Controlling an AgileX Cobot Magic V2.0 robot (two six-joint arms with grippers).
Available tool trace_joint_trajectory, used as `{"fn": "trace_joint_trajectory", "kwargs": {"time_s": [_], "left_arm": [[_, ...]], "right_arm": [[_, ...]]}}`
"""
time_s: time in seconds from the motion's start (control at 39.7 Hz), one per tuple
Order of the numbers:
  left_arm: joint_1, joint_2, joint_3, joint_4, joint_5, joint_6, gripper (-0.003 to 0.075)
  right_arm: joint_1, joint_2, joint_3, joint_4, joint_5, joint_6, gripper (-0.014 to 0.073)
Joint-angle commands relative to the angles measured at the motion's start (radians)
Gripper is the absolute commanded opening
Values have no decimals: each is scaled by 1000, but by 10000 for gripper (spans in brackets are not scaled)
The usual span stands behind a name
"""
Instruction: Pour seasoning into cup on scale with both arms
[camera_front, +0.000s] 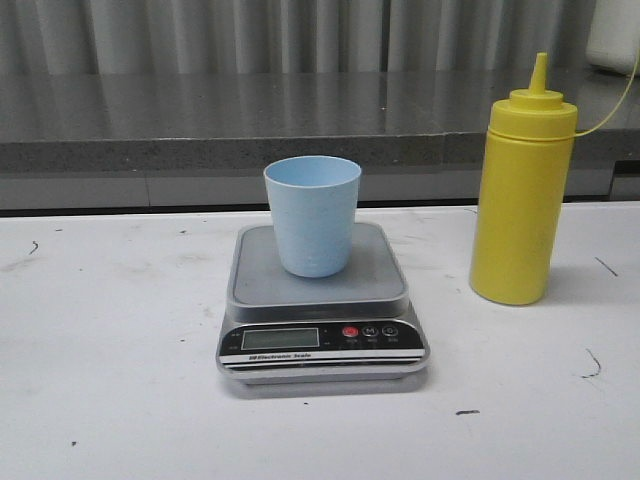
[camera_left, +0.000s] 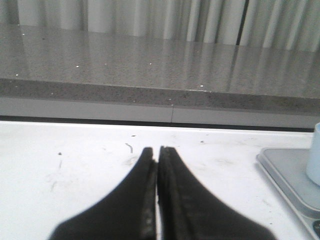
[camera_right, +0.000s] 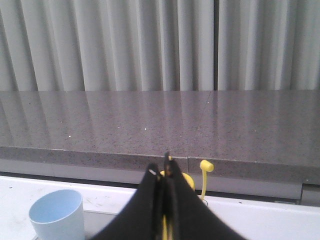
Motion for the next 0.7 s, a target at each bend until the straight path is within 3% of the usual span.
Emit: {"fn": "trace_joint_trajectory", "kwargs": {"time_s": [0.0,0.1,0.25,0.68], "left_arm": [[35,-18,34,-5,-167,-11,-20],[63,-18,99,-5,-214,-11,-20],[75,-18,96,-5,-123,-11,-20],[75,-18,96,-5,-124,-11,-20]], "right_arm": [[-5,6,-28,-14,-57,-12,-61],[-5,6,-28,-14,-57,-12,-61],[-5,6,-28,-14,-57,-12,-61],[-5,6,-28,-14,-57,-12,-61]]}}
